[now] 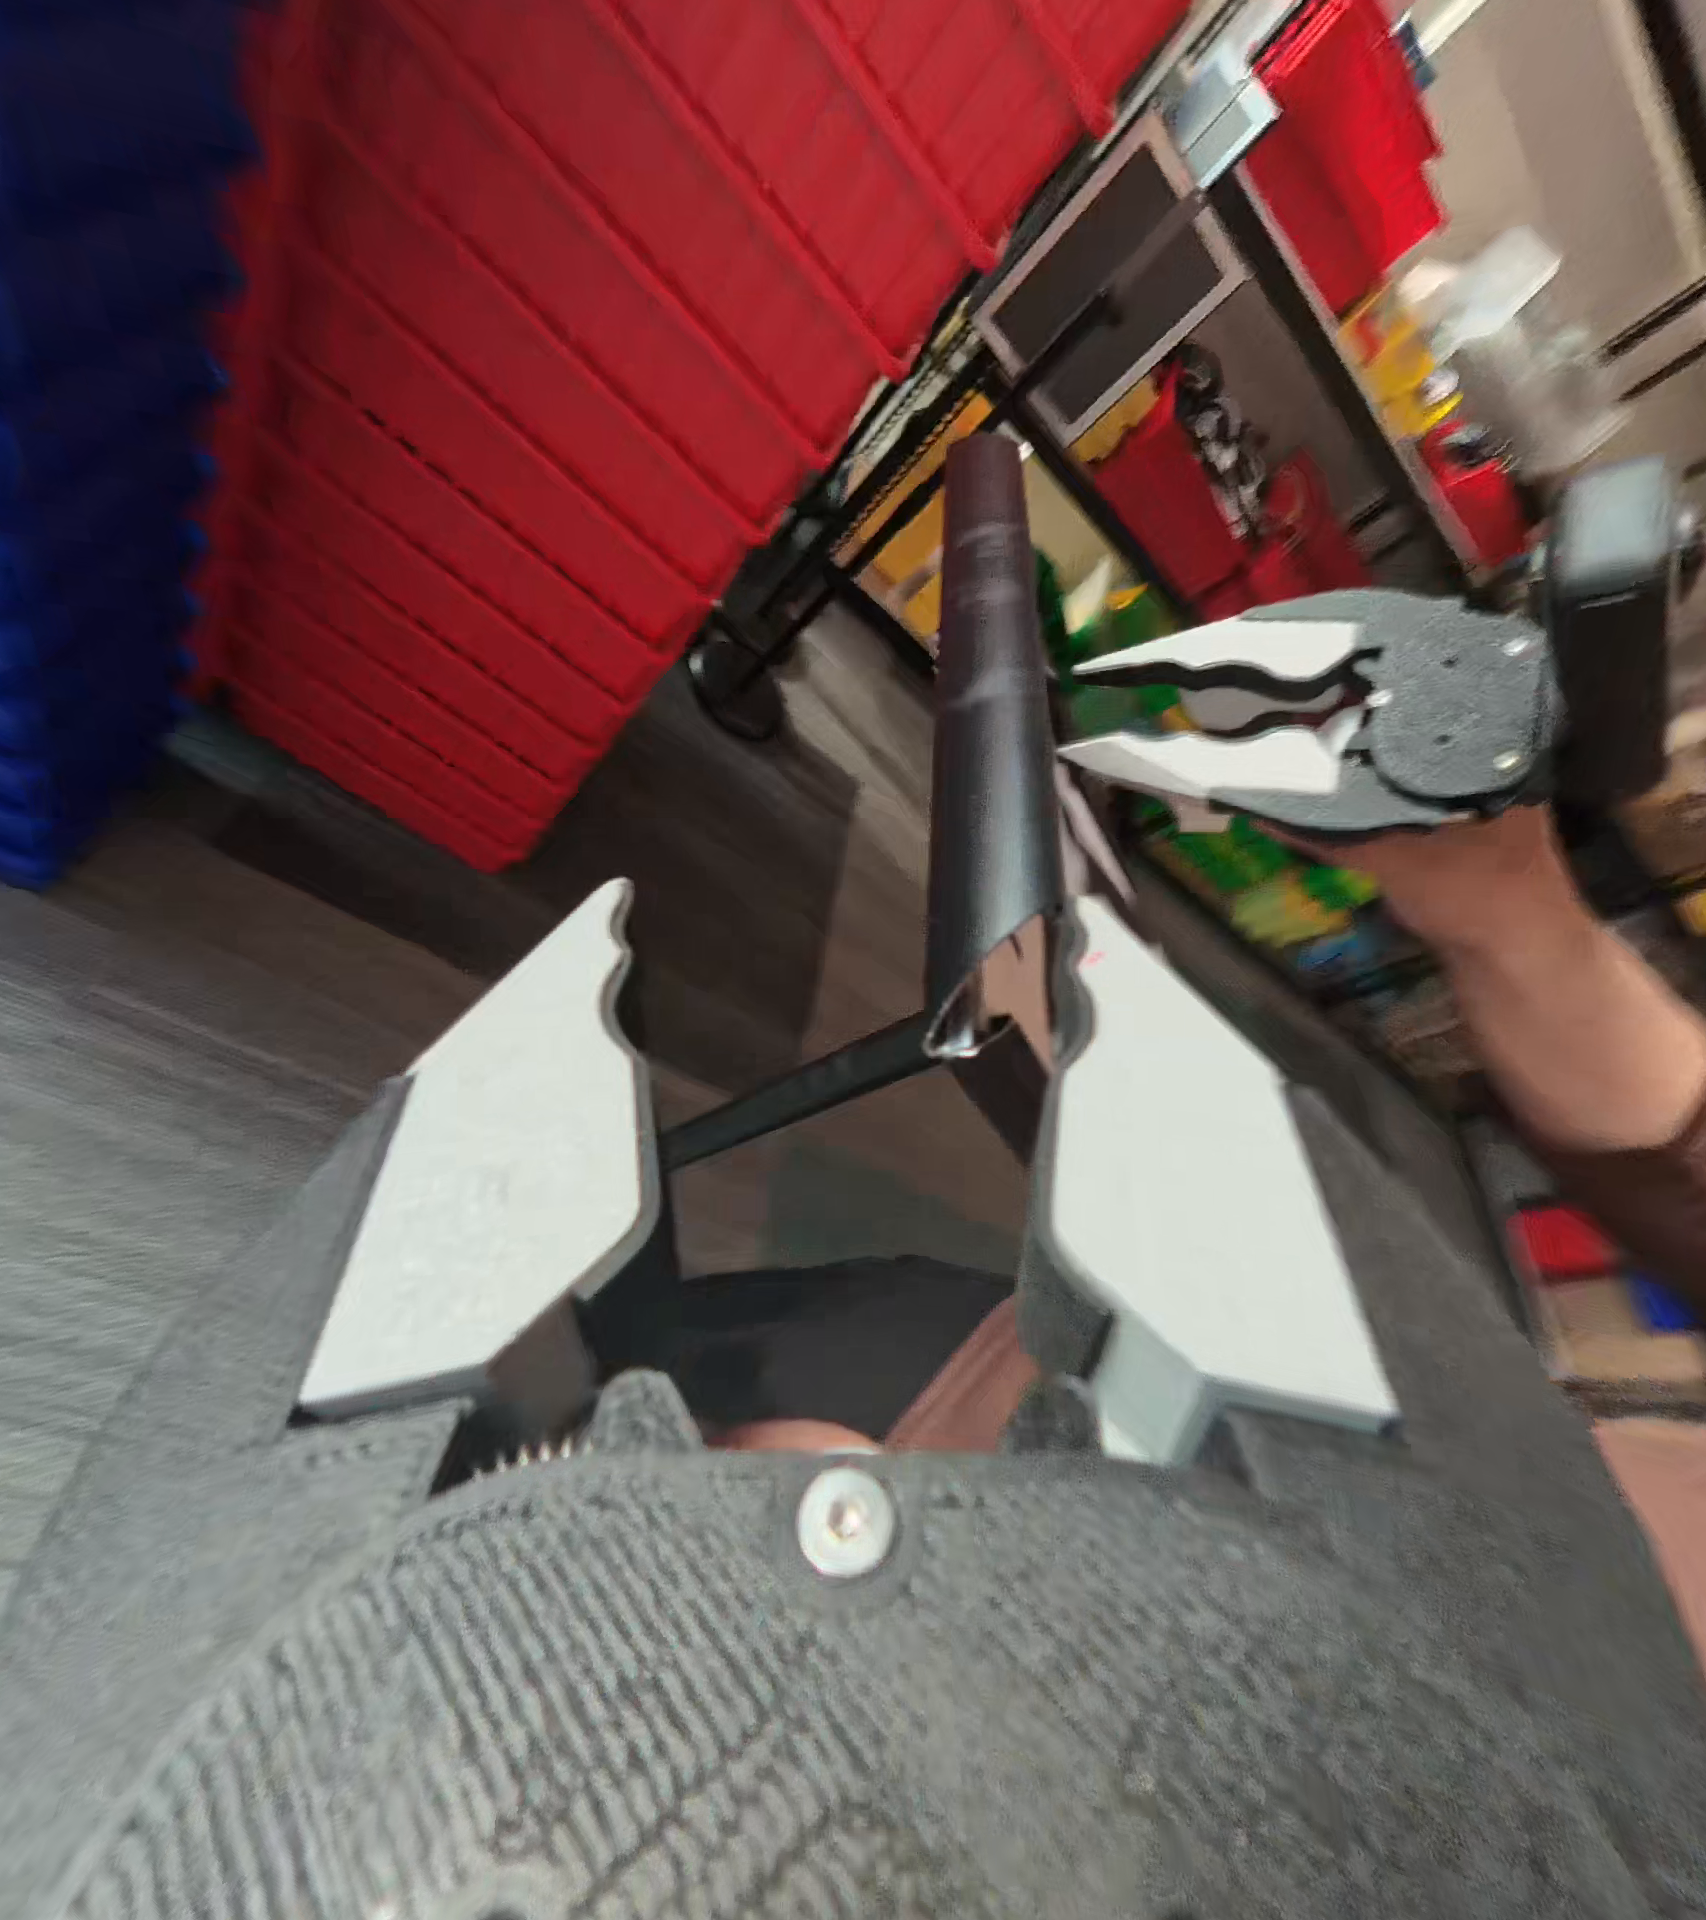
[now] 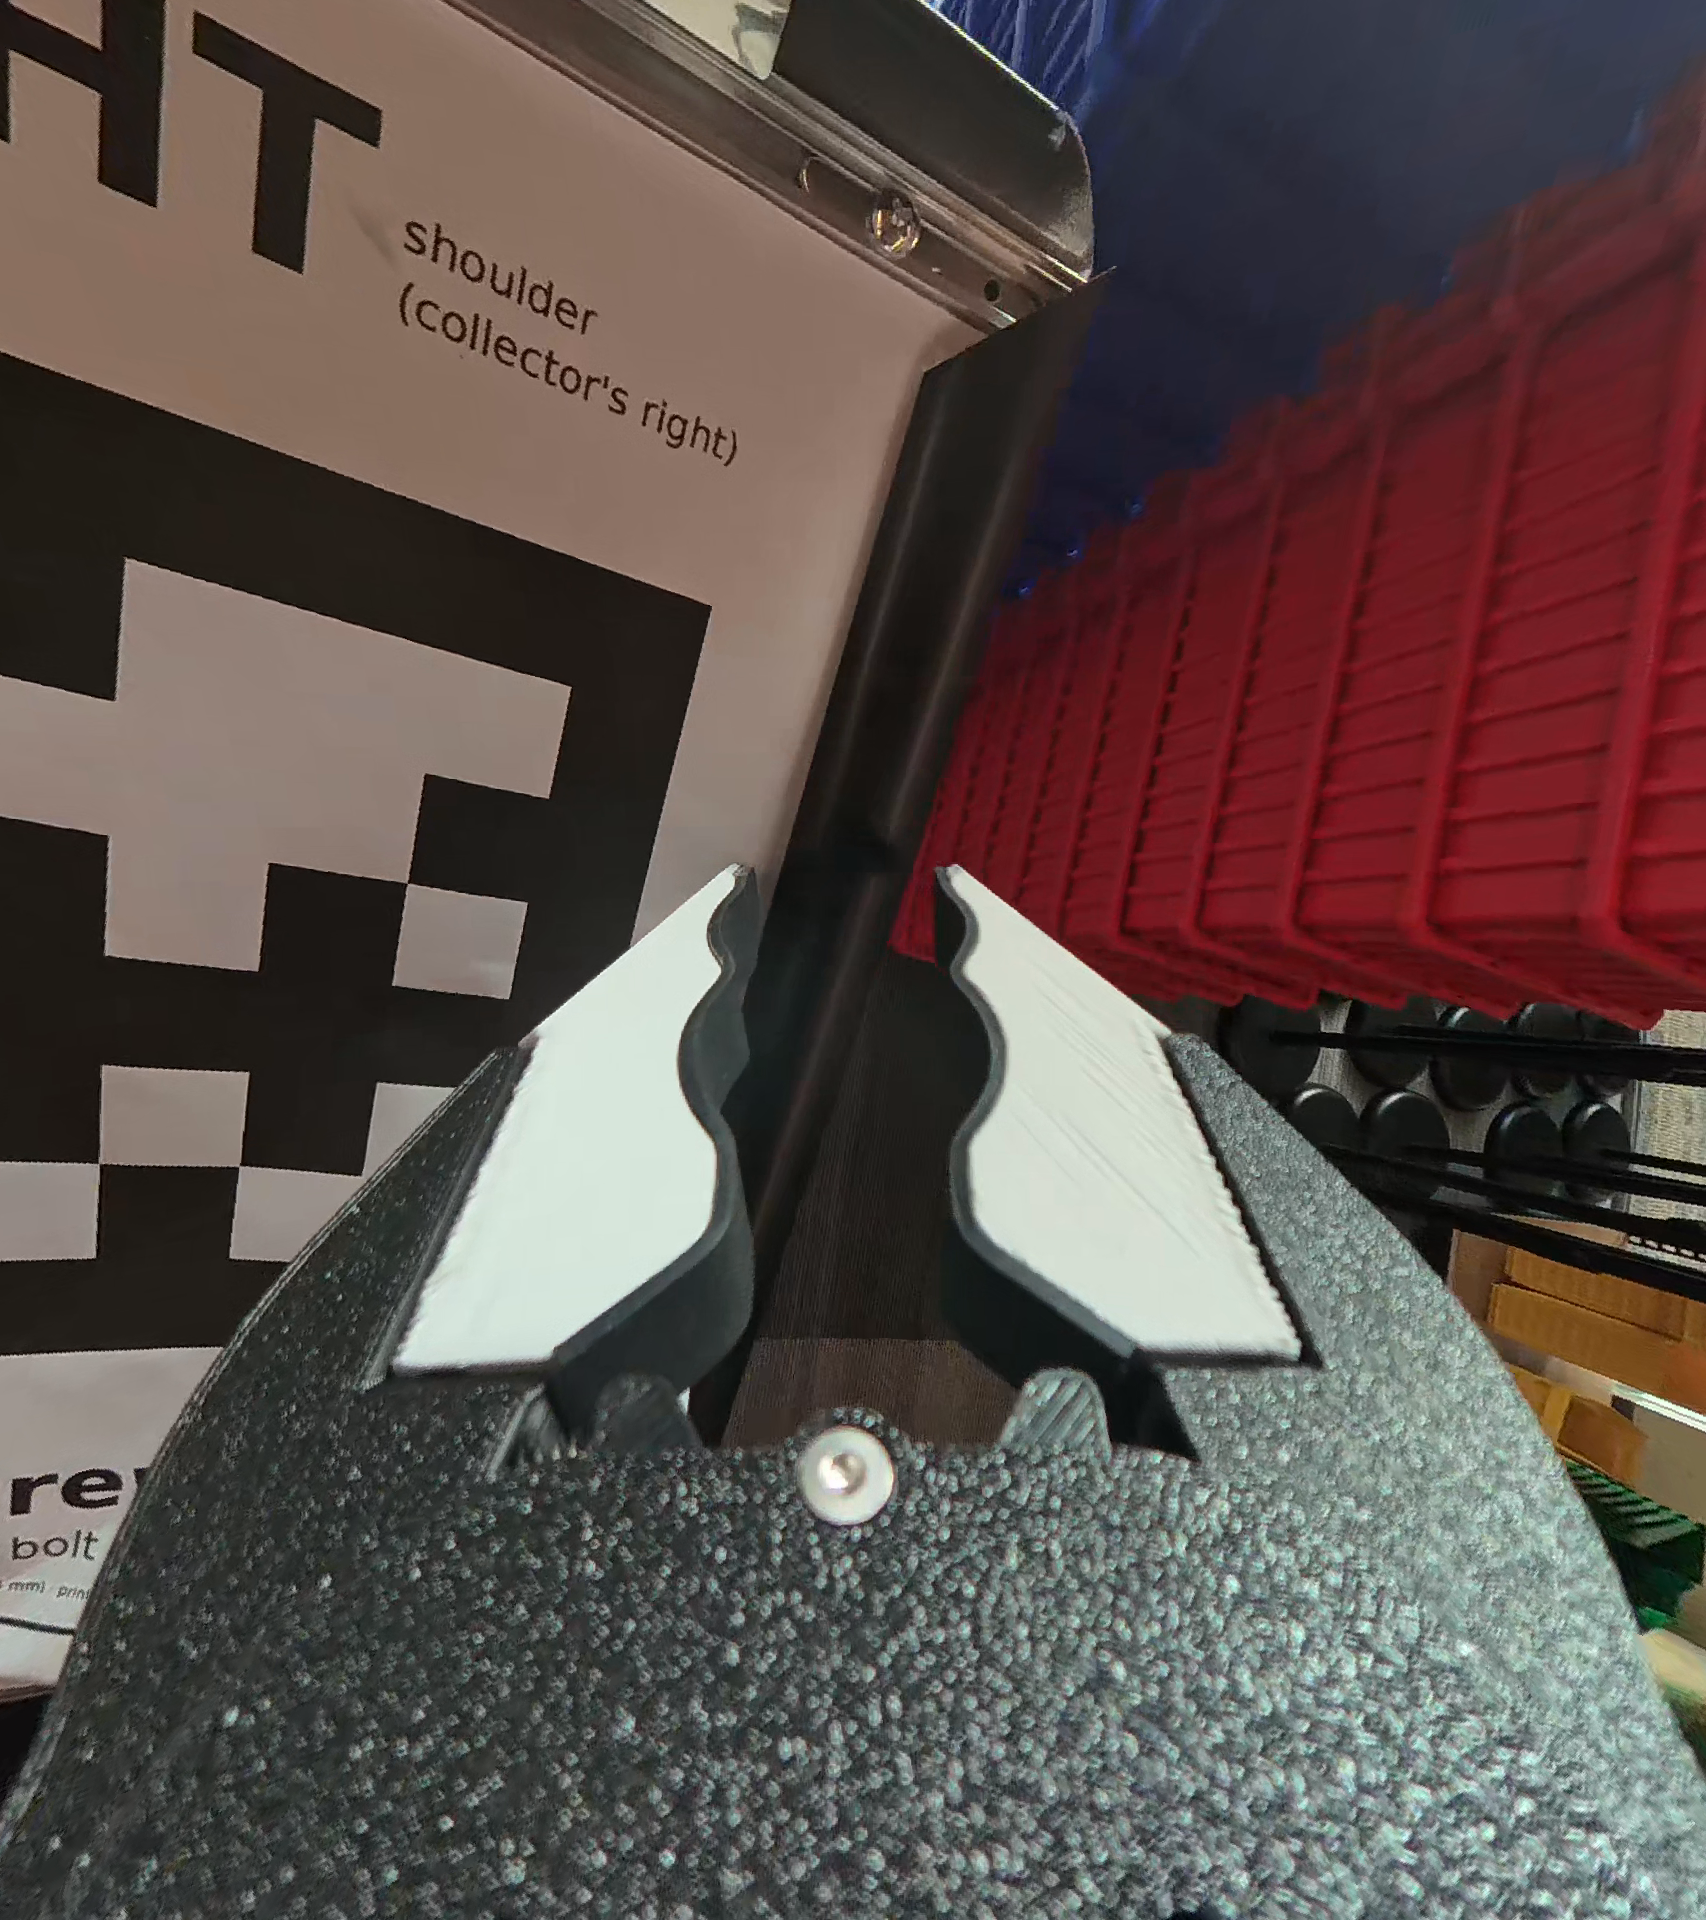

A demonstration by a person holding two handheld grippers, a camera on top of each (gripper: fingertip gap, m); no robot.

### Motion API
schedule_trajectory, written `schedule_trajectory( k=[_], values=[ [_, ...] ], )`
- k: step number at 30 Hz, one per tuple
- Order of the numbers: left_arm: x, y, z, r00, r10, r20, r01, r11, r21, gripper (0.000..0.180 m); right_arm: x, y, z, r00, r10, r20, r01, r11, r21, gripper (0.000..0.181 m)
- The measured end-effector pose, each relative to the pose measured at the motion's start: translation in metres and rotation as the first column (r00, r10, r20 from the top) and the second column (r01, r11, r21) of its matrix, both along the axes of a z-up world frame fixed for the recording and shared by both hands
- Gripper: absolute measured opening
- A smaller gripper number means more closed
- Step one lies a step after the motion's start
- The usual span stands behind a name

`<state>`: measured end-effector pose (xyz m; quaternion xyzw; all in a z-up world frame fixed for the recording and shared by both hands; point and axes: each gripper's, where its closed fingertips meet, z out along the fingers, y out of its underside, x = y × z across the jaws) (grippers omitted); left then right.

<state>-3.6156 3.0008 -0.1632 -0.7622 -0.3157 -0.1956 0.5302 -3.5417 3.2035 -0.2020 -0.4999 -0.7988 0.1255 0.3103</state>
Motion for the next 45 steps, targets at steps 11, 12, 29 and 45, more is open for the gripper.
schedule_trajectory(
  k=[11,12,29,45],
  values=[
    [0.013,0.104,0.006,0.761,-0.601,0.242,0.647,0.683,-0.338,0.096,-0.014,-0.007,-0.003,0.995,0.084,-0.057,-0.090,0.989,-0.120,0.022],
    [0.017,0.108,-0.010,0.746,-0.612,0.263,0.661,0.632,-0.403,0.089,-0.016,-0.009,-0.003,0.993,0.099,-0.068,-0.106,0.987,-0.121,0.022],
    [0.034,0.118,-0.038,0.730,-0.634,0.255,0.671,0.594,-0.445,0.034,-0.013,-0.002,-0.006,0.985,0.121,-0.123,-0.123,0.992,-0.013,0.015],
    [0.009,0.103,-0.038,0.817,-0.533,0.221,0.569,0.683,-0.458,0.036,-0.053,-0.016,-0.002,0.941,0.298,-0.158,-0.251,0.932,0.263,0.000]
  ],
)
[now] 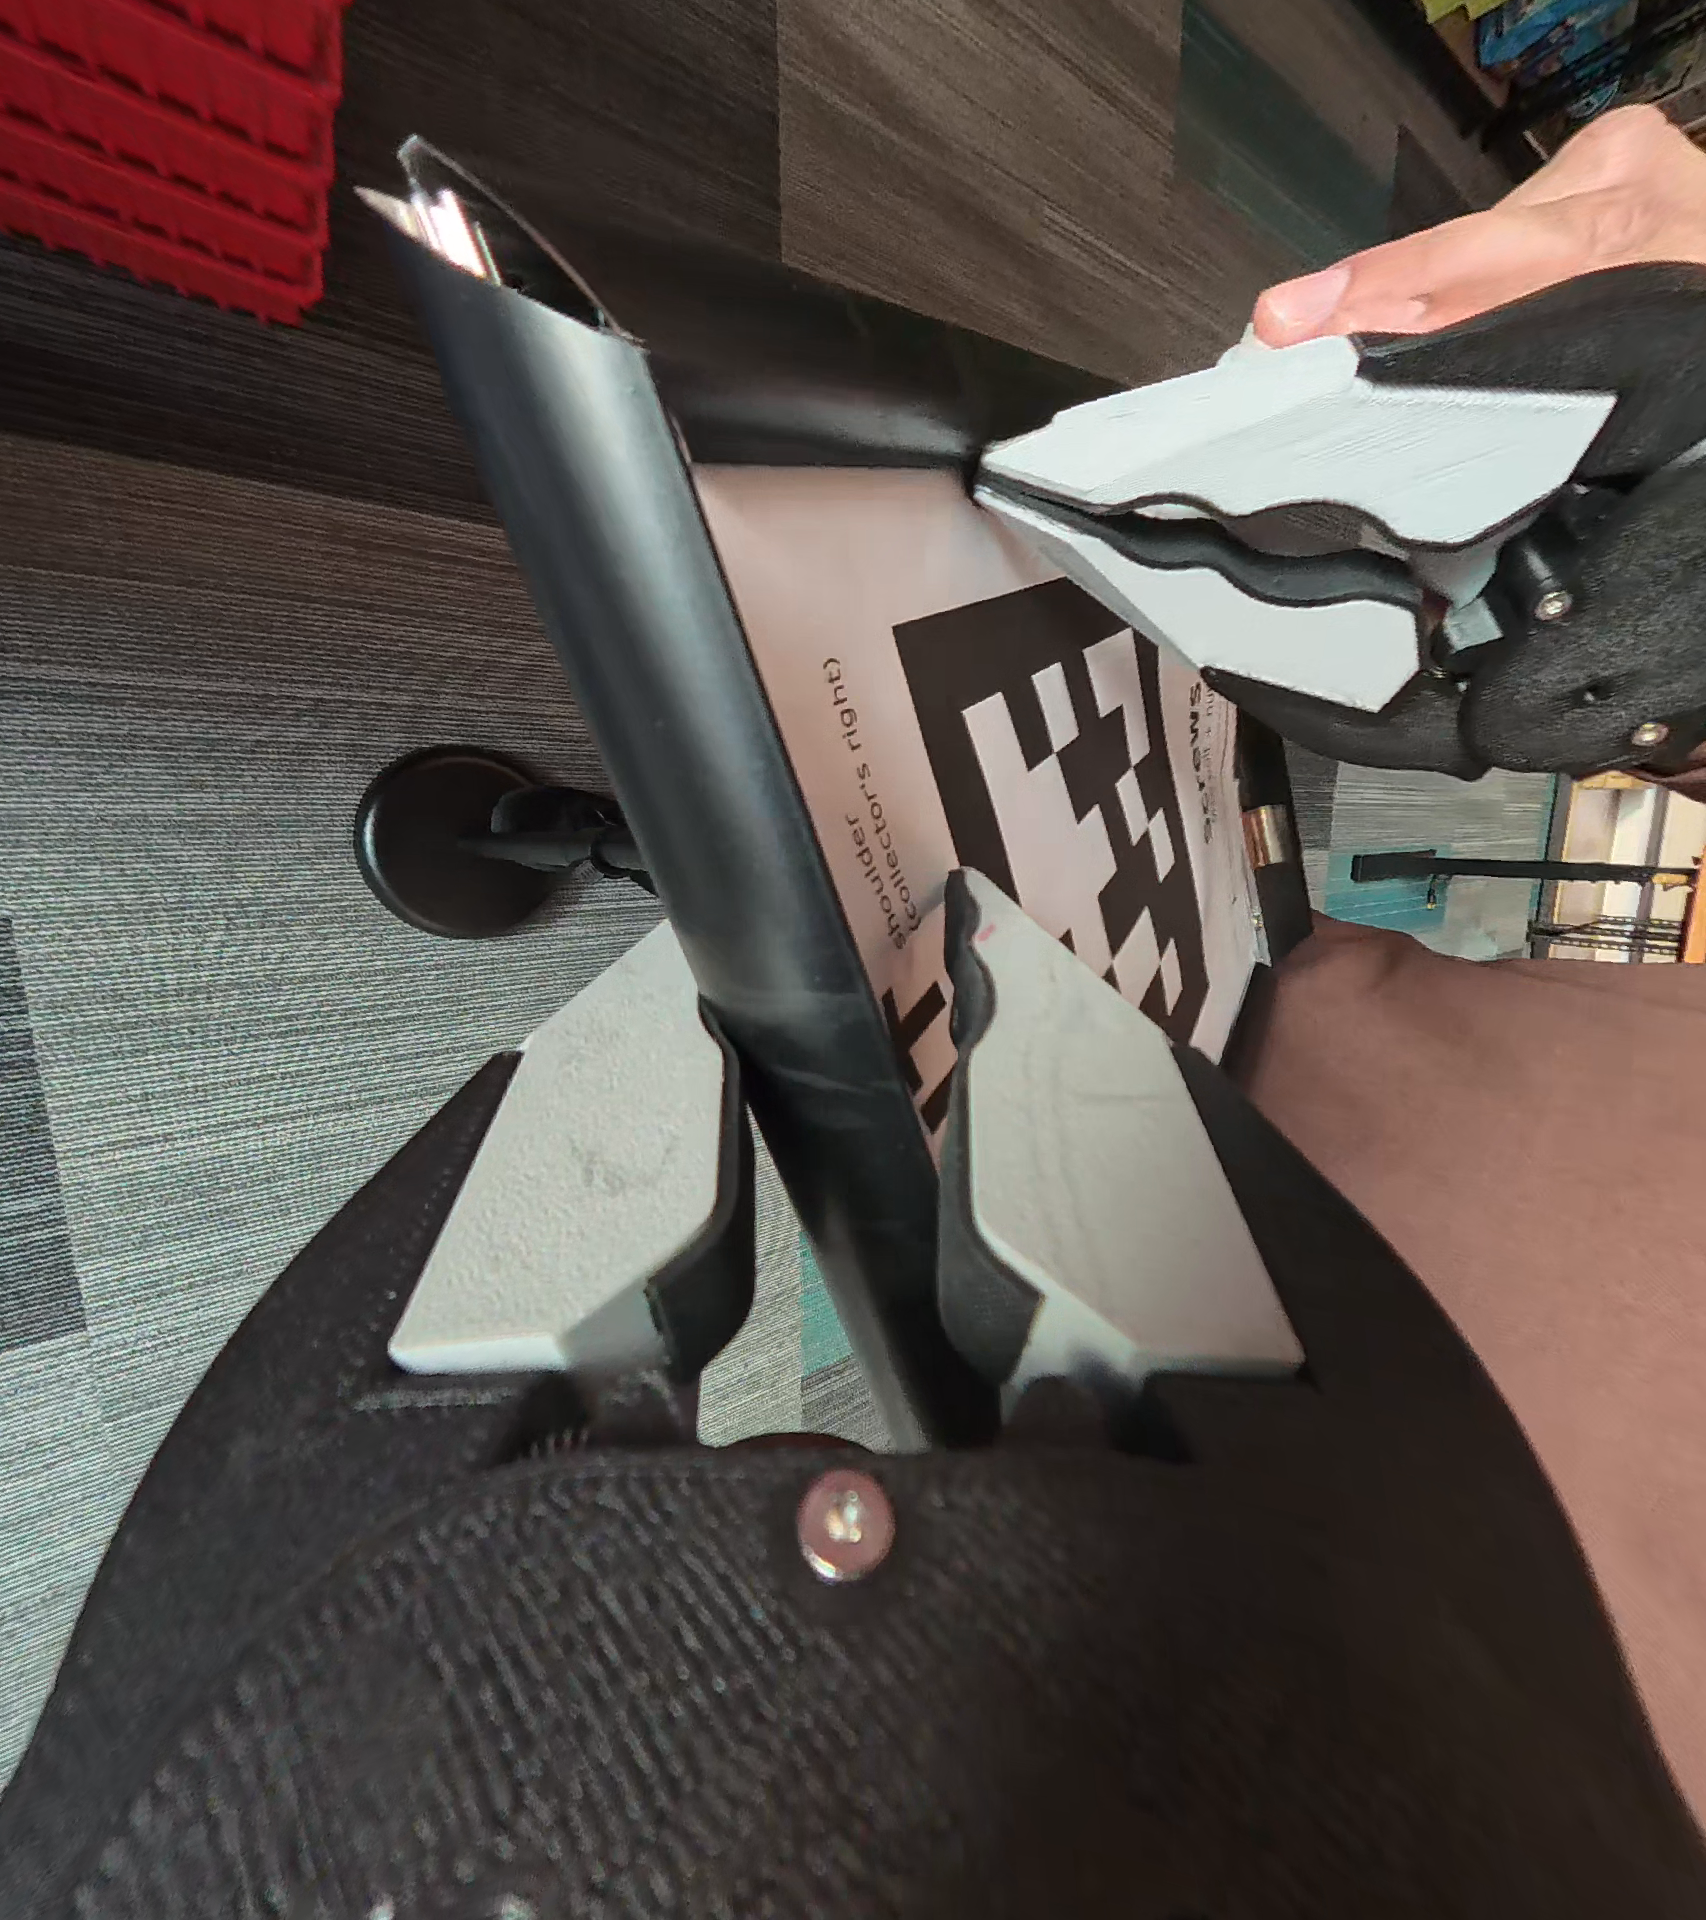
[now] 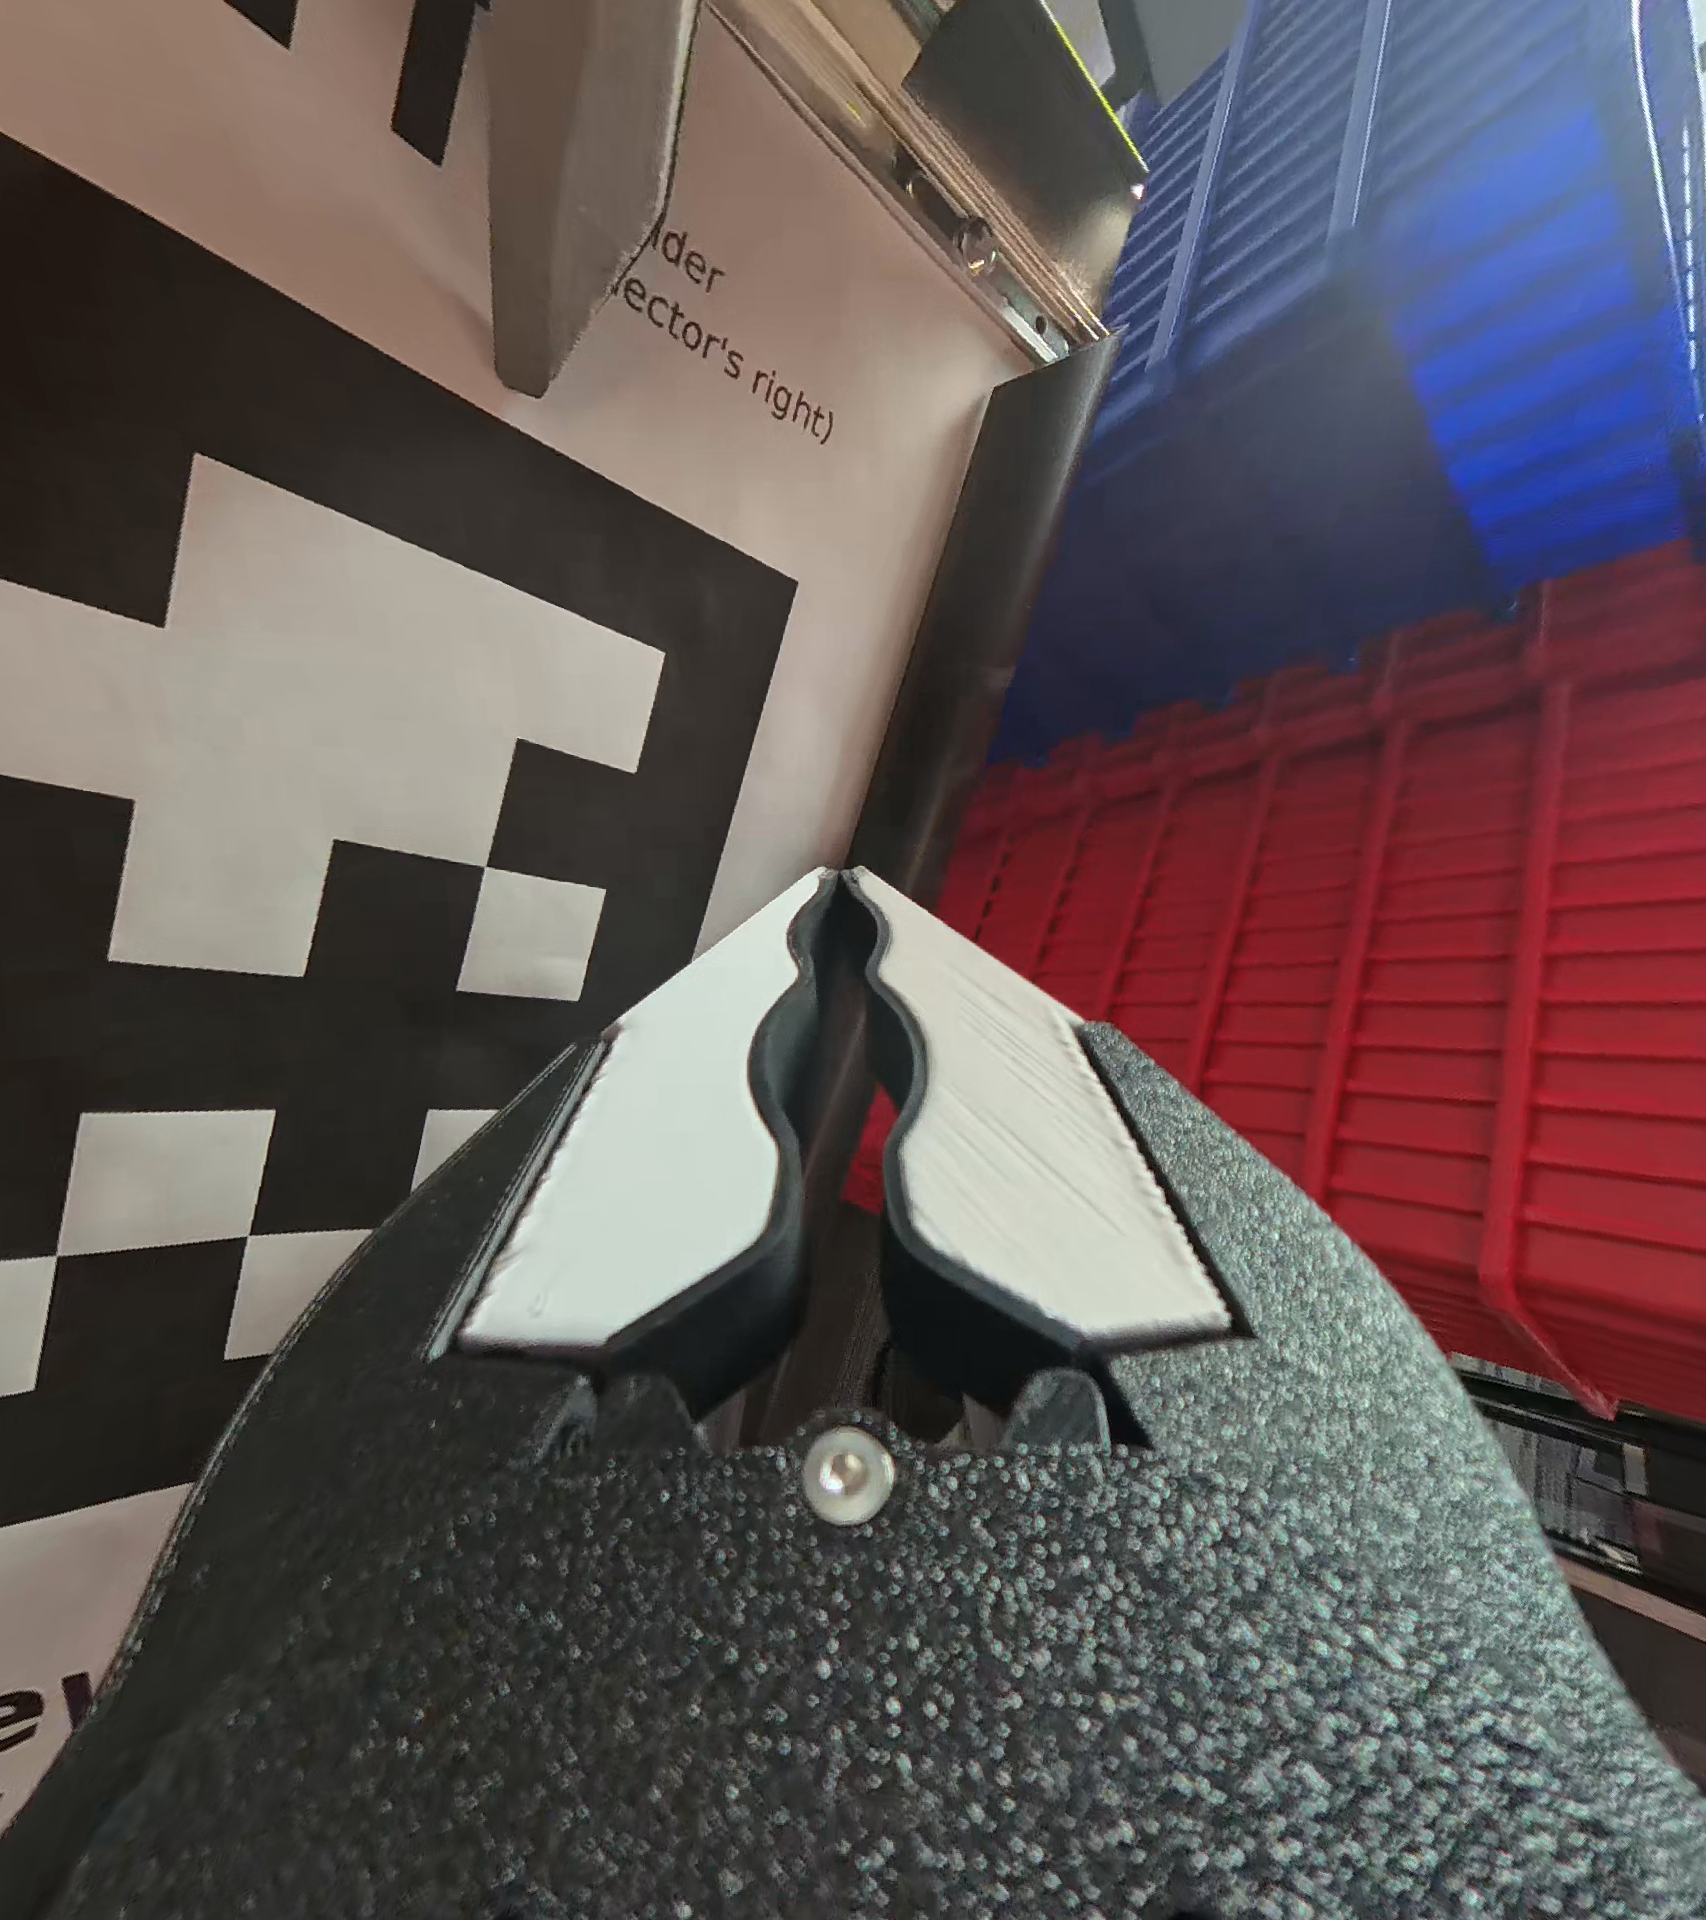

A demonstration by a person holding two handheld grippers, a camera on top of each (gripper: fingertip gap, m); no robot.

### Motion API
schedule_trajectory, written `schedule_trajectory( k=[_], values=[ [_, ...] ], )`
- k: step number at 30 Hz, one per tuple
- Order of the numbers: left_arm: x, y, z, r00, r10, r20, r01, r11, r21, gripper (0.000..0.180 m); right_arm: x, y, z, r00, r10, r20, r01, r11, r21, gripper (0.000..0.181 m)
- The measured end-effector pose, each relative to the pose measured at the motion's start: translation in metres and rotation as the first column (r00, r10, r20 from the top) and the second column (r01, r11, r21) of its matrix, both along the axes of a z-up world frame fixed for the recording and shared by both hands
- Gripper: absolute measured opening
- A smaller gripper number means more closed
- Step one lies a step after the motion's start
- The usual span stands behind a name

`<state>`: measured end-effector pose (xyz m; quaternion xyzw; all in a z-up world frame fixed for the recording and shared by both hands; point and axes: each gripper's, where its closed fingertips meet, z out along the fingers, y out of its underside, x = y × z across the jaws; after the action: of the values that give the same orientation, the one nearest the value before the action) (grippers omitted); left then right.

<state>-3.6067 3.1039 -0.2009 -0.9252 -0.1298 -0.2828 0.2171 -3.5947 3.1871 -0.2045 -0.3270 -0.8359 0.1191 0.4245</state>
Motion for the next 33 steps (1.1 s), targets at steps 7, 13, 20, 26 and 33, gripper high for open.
schedule_trajectory(
  k=[7,13,20,26,33],
  values=[
    [0.003,0.007,0.000,1.000,-0.002,0.002,0.002,1.000,0.007,0.036,0.002,0.007,0.001,1.000,-0.002,-0.022,0.003,1.000,0.022,0.000],
    [0.008,0.010,0.000,1.000,-0.002,0.005,0.002,1.000,0.009,0.036,0.008,0.014,0.005,0.997,-0.043,-0.063,0.042,0.999,-0.016,0.000],
    [0.020,-0.004,-0.001,0.997,-0.067,0.039,0.067,0.998,0.005,0.033,0.013,0.087,0.012,0.968,-0.251,-0.024,0.248,0.965,-0.084,0.000],
    [0.013,-0.001,-0.001,1.000,-0.025,0.014,0.024,1.000,0.019,0.036,0.024,0.104,0.070,0.957,-0.276,-0.091,0.211,0.874,-0.438,0.000],
    [0.008,-0.006,0.001,0.993,-0.068,-0.094,0.066,0.998,-0.017,0.045,0.082,0.068,0.047,0.981,-0.071,0.181,0.179,0.688,-0.703,0.052]
  ],
)
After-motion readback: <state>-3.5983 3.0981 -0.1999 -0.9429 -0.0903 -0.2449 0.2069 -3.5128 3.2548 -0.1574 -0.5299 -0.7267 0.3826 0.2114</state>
